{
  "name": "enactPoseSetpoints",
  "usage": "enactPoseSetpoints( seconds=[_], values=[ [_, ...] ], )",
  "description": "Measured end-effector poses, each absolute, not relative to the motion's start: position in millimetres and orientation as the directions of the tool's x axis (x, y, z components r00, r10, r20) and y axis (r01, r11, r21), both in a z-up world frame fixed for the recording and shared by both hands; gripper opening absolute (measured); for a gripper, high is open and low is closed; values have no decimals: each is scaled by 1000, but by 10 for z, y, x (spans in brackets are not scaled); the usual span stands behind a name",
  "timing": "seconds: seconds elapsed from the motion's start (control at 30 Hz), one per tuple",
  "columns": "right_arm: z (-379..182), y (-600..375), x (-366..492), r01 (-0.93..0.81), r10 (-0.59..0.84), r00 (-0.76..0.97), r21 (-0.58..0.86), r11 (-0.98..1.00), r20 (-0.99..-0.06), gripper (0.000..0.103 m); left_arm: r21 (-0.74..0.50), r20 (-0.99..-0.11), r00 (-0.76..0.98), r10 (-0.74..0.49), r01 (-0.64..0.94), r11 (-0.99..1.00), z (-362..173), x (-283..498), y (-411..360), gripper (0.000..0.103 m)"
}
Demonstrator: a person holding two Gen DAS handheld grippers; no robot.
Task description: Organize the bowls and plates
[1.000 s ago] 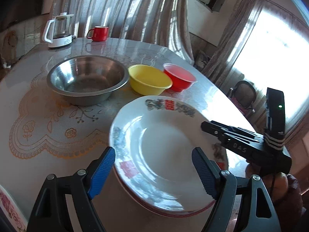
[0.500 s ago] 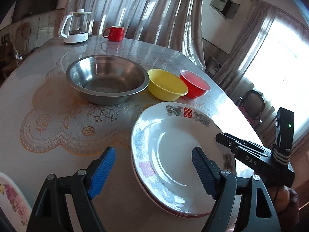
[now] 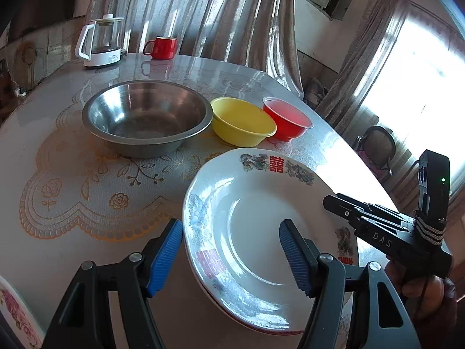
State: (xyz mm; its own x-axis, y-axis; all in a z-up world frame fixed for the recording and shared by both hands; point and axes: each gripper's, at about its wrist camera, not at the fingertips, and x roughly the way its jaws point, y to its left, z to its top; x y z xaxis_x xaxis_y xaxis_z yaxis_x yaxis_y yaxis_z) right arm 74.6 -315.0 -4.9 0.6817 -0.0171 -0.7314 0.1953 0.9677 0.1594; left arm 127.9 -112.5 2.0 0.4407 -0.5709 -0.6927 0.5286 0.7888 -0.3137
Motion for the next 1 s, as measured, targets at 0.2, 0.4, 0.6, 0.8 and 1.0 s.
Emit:
enactPoseSetpoints(
  seconds=[0.2, 0.4, 0.6, 0.8, 1.0],
  values=[
    [-42, -3156, 697, 211, -31, 676, 152, 966, -736, 24, -329, -690, 423, -587, 540, 775, 21, 1199, -1136, 69],
    [-75, -3119, 676, 223, -84, 662, 88, 971, -745, 24, -302, -692, 434, -577, 552, 777, -8, 1116, -1195, 73],
    [-84, -3169, 655, 230, -63, 669, 126, 965, -741, 26, -337, -697, 419, -582, 525, 781, -33, 1122, -1111, 75],
    [-98, -3156, 641, 236, -57, 666, 137, 962, -744, 27, -327, -699, 450, -555, 489, 808, -11, 1089, -980, 75],
    [-104, -3081, 649, 238, -100, 664, 83, 968, -741, 29, -312, -712, 463, -528, 465, 829, -46, 1079, -905, 75]
  ],
)
